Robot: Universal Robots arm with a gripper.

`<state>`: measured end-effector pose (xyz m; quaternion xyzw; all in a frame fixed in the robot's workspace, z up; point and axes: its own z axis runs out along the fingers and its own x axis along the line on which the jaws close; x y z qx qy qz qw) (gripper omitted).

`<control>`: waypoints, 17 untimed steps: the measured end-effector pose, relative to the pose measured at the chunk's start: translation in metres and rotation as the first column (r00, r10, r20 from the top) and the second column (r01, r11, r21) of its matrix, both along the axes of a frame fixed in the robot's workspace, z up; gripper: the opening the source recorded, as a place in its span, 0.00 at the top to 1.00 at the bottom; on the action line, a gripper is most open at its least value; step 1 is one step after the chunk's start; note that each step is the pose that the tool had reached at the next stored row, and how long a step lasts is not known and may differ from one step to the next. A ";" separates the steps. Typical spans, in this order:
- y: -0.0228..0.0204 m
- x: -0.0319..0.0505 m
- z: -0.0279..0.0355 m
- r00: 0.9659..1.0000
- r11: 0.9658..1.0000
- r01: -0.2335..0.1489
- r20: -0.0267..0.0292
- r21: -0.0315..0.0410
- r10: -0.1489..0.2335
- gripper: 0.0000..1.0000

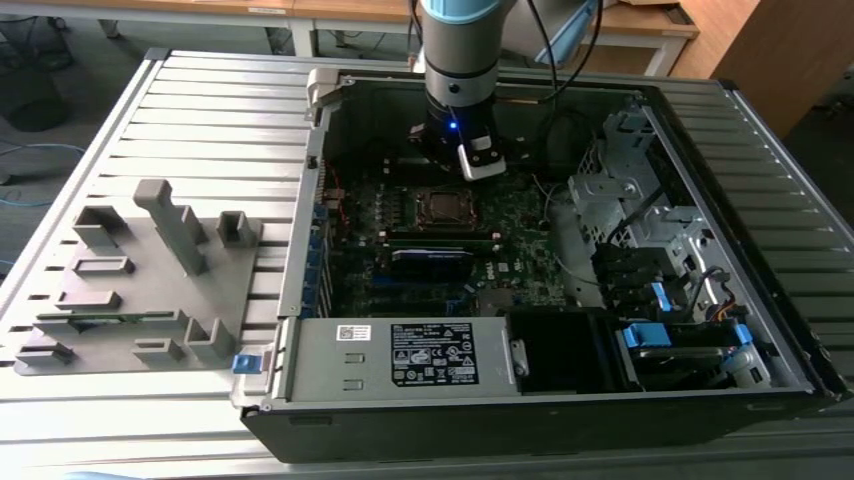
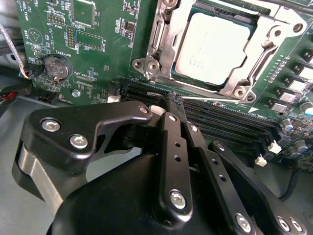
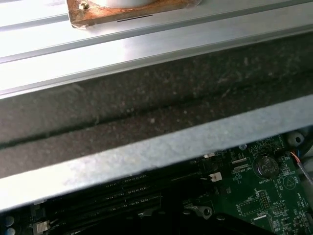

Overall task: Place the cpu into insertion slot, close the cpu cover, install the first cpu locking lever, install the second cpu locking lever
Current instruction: 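Install the first cpu locking lever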

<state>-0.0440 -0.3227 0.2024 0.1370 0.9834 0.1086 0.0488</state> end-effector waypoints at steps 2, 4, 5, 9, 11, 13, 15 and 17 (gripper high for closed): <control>0.0000 -0.0003 0.0000 1.000 1.000 0.001 0.000 0.000 -0.001 0.90; 0.0000 -0.0009 -0.0001 1.000 1.000 0.001 0.000 0.000 -0.001 0.90; 0.0000 -0.0013 -0.0001 1.000 1.000 0.002 0.000 0.000 -0.002 0.90; 0.0002 -0.0017 -0.0005 1.000 1.000 0.003 0.001 0.000 -0.003 0.90; 0.0002 -0.0017 -0.0007 1.000 1.000 0.008 0.001 0.000 -0.008 0.90; 0.0003 -0.0017 -0.0009 1.000 1.000 0.015 0.001 0.000 -0.015 0.90; 0.0004 -0.0017 -0.0010 1.000 1.000 0.022 0.001 0.001 -0.022 0.90; 0.0008 -0.0018 -0.0010 1.000 1.000 0.028 0.001 0.001 -0.028 0.90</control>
